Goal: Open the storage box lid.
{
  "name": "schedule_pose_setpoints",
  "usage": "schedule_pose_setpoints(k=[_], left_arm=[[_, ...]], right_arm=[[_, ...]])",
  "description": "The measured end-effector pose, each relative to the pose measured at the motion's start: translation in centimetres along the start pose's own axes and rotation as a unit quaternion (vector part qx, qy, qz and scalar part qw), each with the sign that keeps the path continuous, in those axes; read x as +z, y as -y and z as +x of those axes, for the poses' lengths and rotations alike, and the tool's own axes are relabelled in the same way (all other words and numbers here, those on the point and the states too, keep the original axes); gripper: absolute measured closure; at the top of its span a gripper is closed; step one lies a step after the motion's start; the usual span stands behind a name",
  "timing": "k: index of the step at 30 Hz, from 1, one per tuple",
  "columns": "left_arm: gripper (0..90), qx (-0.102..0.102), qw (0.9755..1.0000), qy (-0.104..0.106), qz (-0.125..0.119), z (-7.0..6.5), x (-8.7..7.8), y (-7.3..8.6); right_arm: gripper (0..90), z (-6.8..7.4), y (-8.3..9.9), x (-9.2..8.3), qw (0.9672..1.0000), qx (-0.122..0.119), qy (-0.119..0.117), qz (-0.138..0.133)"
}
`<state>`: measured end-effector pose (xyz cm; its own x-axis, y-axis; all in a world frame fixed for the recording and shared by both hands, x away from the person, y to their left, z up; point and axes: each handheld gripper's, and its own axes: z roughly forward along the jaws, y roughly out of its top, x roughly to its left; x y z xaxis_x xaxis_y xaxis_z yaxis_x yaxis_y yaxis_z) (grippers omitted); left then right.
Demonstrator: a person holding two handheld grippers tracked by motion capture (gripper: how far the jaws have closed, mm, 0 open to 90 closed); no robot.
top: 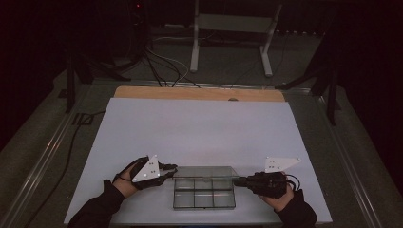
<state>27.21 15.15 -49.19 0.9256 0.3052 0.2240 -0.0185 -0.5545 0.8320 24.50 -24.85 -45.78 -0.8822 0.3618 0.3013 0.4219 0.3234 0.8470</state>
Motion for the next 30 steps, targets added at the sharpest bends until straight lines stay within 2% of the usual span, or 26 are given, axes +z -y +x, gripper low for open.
schedule_pose_setpoints(k=[6,10,11,13,14,16,20,22,25,30], left_arm=[[79.3,0.0,1.0,0.002,-0.001,0.1,0.0,0.0],[79.7,-0.002,1.0,0.004,-0.002,0.2,0.0,0.0],[79.7,-0.003,1.0,0.005,-0.002,0.3,0.0,0.0],[80.0,-0.003,1.0,0.004,-0.002,0.3,0.0,0.0],[80.3,-0.005,1.0,0.004,-0.002,0.4,0.0,0.0],[80.9,-0.007,1.0,0.005,-0.003,0.5,0.1,0.0],[81.7,-0.009,0.9999,0.004,-0.005,0.6,0.1,-0.1],[82.0,-0.011,0.9999,0.003,-0.005,0.6,0.1,-0.1],[82.2,-0.016,0.9999,0.004,-0.006,0.7,0.1,-0.1],[82.7,-0.02,0.9998,0.004,-0.007,0.8,0.1,-0.1]], right_arm=[[89.7,-0.6,0.9,-1.0,0.9999,0.01,0.008,0.008],[88.4,-1.6,1.4,-1.6,0.9993,0.021,0.03,0.012],[86.8,-1.9,1.5,-1.7,0.9989,0.024,0.037,0.014],[74.9,-2.4,1.6,-1.6,0.998,0.03,0.054,0.011],[73.9,-2.6,1.7,-1.5,0.9976,0.033,0.06,0.01],[64.9,-2.8,1.7,-1.2,0.9964,0.033,0.076,0.015],[57.8,-3.0,1.5,-0.3,0.9945,0.028,0.1,0.018],[55.4,-2.9,1.4,0.1,0.994,0.011,0.108,0.017],[56.0,-2.9,1.0,0.7,0.9936,0.009,0.112,0.016],[59.1,-2.9,0.5,1.7,0.9943,0.006,0.106,0.016]])
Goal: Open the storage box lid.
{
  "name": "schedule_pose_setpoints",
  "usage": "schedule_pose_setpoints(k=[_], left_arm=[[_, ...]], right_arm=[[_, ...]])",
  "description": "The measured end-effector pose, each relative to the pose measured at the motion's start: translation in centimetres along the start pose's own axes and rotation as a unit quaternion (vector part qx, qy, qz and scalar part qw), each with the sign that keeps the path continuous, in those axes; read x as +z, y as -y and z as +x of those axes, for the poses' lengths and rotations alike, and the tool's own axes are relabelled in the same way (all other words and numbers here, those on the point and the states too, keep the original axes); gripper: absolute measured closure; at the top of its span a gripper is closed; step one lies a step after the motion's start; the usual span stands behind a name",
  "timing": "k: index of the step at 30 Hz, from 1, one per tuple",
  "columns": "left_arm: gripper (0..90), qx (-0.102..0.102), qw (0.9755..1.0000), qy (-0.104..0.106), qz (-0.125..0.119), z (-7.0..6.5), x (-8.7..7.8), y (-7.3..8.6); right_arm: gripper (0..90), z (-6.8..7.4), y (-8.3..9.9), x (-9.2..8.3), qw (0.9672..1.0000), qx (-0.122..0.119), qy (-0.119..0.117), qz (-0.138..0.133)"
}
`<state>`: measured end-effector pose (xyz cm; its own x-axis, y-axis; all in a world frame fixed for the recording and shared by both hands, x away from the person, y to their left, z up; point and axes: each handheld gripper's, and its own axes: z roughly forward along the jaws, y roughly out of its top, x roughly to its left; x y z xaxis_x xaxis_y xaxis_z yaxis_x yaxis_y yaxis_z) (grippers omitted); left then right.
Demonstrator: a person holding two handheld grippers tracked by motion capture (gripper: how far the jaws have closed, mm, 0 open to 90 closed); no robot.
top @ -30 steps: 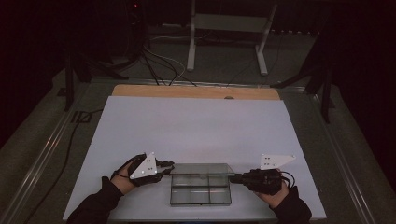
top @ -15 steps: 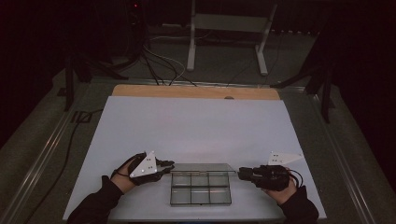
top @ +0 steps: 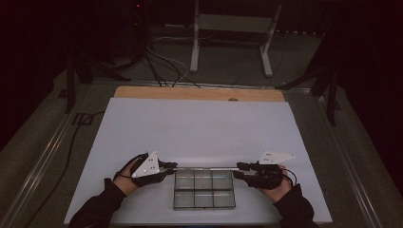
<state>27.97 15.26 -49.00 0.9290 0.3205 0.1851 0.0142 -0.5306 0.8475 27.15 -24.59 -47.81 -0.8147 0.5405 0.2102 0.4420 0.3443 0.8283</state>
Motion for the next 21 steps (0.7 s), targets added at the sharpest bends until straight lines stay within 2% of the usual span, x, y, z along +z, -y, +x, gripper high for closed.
schedule_pose_setpoints(k=[10,18,21], left_arm=[[83.9,-0.011,0.9999,-0.002,-0.001,0.15,0.05,-0.03],[86.9,-0.023,0.9997,-0.01,-0.002,0.49,0.2,-0.14],[87.7,-0.033,0.9994,-0.009,-0.003,0.71,0.31,-0.17]], right_arm=[[69.8,0.21,-0.42,0.63,1.0,0.002,0.006,-0.004],[77.5,0.09,-0.61,0.68,0.9994,0.021,0.024,-0.016],[79.8,0.03,-0.64,0.8,0.9988,0.03,0.034,-0.019]])
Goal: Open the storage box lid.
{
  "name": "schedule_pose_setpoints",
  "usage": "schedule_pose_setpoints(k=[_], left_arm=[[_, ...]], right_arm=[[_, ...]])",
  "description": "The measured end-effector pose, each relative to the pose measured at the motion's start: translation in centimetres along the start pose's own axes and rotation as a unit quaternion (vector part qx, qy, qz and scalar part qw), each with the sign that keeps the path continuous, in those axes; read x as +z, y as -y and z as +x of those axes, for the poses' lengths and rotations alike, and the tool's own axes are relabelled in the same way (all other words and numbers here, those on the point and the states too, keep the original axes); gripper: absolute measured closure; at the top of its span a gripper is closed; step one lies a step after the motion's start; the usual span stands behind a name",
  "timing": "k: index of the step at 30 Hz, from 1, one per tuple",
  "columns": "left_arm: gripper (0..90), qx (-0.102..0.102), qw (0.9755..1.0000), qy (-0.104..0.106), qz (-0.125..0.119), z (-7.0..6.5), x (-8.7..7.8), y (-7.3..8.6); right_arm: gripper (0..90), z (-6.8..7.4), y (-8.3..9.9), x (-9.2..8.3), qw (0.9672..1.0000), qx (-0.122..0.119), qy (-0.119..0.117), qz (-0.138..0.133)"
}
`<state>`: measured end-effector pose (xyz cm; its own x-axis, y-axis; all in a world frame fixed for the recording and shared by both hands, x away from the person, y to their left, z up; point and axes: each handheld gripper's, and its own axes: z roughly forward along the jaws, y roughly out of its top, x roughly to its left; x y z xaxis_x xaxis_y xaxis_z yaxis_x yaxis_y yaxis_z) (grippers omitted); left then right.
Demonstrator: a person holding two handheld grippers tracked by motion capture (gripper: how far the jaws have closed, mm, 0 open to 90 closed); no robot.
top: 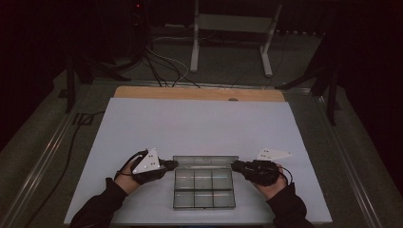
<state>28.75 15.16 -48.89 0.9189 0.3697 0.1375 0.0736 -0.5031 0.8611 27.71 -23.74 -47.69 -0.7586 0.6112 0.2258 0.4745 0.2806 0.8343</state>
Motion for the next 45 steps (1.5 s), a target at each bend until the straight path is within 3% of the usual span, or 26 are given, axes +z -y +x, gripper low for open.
schedule_pose_setpoints(k=[15,27,45], left_arm=[[87.1,-0.046,0.999,0.002,0.0,0.7,0.4,0.0],[84.7,-0.076,0.9971,-0.003,0.006,1.0,0.7,-0.1],[81.7,-0.12,0.9927,-0.002,0.01,1.6,1.2,0.1]], right_arm=[[80.3,0.3,0.1,0.8,0.9983,0.041,0.04,-0.009],[80.9,0.7,0.2,1.6,0.996,0.045,0.077,-0.008],[80.5,0.6,0.2,2.5,0.993,0.071,0.094,-0.009]])
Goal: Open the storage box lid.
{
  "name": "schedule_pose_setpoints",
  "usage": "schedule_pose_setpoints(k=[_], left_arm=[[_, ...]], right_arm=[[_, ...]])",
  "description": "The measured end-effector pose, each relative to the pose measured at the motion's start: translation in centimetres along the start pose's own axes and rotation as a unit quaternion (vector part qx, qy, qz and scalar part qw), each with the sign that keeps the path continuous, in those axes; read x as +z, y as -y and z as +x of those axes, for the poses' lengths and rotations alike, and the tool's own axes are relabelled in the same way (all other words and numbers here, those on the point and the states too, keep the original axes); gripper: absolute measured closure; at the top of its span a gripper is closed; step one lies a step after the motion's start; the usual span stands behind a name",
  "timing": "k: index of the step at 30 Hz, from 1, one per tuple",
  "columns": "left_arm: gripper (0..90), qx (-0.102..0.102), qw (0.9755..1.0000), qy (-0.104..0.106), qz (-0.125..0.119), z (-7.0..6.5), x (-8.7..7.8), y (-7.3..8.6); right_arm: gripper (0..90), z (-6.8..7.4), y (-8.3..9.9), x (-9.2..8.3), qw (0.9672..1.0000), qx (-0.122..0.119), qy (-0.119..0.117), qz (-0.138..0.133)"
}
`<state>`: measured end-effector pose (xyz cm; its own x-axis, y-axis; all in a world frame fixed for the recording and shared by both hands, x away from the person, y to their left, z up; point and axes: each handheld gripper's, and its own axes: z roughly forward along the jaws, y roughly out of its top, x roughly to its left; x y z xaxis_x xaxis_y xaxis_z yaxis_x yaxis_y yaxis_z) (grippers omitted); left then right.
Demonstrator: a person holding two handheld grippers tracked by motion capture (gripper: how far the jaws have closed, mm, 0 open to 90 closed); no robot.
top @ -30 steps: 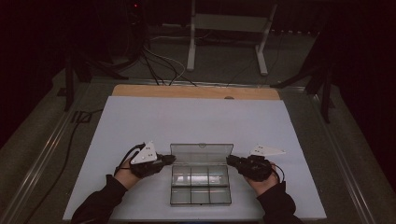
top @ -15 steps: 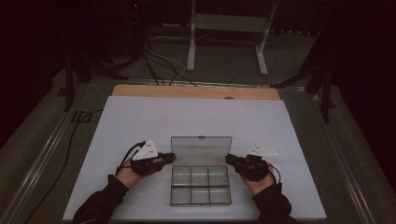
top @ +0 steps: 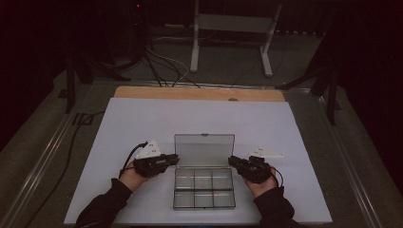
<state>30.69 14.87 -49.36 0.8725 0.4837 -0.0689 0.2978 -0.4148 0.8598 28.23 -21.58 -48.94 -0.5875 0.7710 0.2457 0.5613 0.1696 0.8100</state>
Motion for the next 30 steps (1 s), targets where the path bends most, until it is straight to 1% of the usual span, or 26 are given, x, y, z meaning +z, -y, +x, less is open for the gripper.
schedule_pose_setpoints(k=[3,11,16,20,25,30], left_arm=[[80.1,-0.003,1.0,-0.003,0.003,0.03,0.14,-0.03],[79.0,-0.033,0.9995,0.003,0.004,0.4,0.29,0.1],[78.4,-0.049,0.9987,0.008,0.006,0.64,0.39,0.15],[75.3,-0.055,0.9983,0.01,0.013,0.62,0.73,0.2],[75.2,-0.071,0.9973,0.013,0.015,0.73,0.79,0.19],[74.1,-0.093,0.9954,0.016,0.018,0.84,0.99,0.27]], right_arm=[[80.3,-0.06,0.02,0.19,1.0,0.007,0.001,0.002],[80.1,-0.17,-0.02,0.49,0.9999,0.014,0.005,0.005],[79.9,-0.28,-0.04,0.62,0.9997,0.023,0.005,0.008],[79.1,-0.34,-0.02,0.74,0.9996,0.028,0.005,0.009],[78.8,-0.41,-0.01,0.77,0.9995,0.031,0.004,0.01],[77.4,-0.41,-0.03,0.89,0.9994,0.031,0.007,0.012]])
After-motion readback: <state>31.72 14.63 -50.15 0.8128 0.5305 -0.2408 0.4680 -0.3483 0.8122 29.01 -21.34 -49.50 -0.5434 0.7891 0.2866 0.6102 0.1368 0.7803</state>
